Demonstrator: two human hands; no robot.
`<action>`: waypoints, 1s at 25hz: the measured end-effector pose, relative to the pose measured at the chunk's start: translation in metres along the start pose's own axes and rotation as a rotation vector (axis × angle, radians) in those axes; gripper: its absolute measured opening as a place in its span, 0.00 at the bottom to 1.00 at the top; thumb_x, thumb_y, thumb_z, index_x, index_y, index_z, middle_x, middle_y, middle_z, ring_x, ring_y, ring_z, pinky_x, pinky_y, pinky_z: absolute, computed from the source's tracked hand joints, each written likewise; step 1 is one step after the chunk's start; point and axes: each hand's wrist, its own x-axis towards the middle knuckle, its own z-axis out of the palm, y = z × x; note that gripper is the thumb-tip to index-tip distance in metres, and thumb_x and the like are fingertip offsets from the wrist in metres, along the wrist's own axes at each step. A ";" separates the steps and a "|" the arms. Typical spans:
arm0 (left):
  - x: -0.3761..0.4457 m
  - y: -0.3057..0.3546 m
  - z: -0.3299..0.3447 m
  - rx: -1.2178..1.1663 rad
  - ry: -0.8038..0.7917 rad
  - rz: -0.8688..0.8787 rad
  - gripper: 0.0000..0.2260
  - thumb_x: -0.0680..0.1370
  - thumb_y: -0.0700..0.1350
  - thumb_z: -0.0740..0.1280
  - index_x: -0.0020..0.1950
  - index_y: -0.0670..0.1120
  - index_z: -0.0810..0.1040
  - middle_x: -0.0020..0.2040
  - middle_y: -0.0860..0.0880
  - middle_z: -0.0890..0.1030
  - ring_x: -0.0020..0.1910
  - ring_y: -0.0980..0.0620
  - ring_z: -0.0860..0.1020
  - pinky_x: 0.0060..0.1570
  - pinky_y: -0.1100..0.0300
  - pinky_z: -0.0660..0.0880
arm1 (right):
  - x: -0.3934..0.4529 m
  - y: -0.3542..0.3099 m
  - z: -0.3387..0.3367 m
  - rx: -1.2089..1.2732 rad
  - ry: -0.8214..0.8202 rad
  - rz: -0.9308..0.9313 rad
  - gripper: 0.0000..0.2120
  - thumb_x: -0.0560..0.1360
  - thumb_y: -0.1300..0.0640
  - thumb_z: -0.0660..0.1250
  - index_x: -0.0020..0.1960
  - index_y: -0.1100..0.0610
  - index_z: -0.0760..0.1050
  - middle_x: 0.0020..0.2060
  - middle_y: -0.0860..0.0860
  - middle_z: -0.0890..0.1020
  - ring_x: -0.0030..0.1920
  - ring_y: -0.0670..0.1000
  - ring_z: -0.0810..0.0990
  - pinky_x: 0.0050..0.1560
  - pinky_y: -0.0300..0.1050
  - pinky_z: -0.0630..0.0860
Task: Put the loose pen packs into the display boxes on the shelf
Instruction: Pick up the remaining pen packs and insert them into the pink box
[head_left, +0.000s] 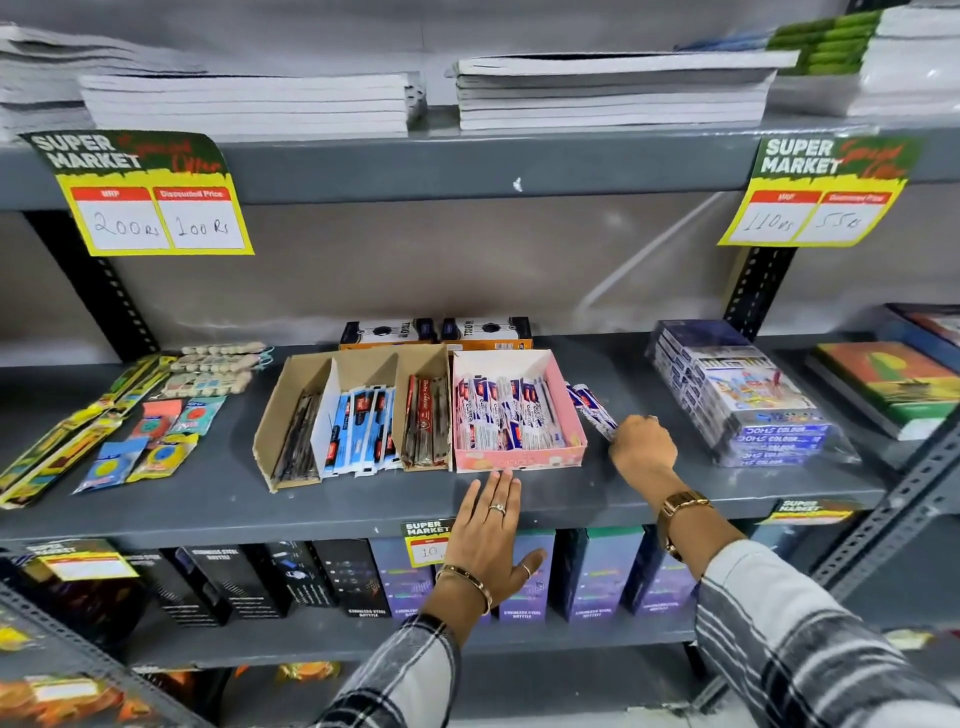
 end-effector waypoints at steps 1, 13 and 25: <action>-0.001 0.000 0.000 0.001 -0.003 -0.010 0.36 0.68 0.67 0.67 0.64 0.40 0.75 0.63 0.43 0.77 0.64 0.45 0.74 0.67 0.52 0.43 | 0.002 0.001 0.000 0.060 -0.001 0.033 0.17 0.75 0.62 0.63 0.62 0.67 0.72 0.61 0.63 0.76 0.62 0.63 0.75 0.59 0.52 0.75; 0.003 -0.004 0.011 0.008 -0.039 -0.005 0.38 0.78 0.64 0.52 0.75 0.39 0.45 0.77 0.41 0.47 0.75 0.43 0.45 0.71 0.46 0.37 | 0.002 0.010 -0.012 0.484 -0.084 0.327 0.19 0.68 0.57 0.74 0.54 0.66 0.75 0.54 0.62 0.81 0.55 0.61 0.80 0.52 0.48 0.77; 0.006 -0.004 0.015 -0.070 -0.121 -0.045 0.38 0.78 0.65 0.49 0.75 0.41 0.38 0.77 0.43 0.41 0.75 0.45 0.39 0.71 0.51 0.35 | -0.010 -0.006 -0.033 0.785 -0.013 0.205 0.08 0.73 0.58 0.70 0.36 0.57 0.77 0.53 0.60 0.83 0.56 0.58 0.80 0.60 0.45 0.72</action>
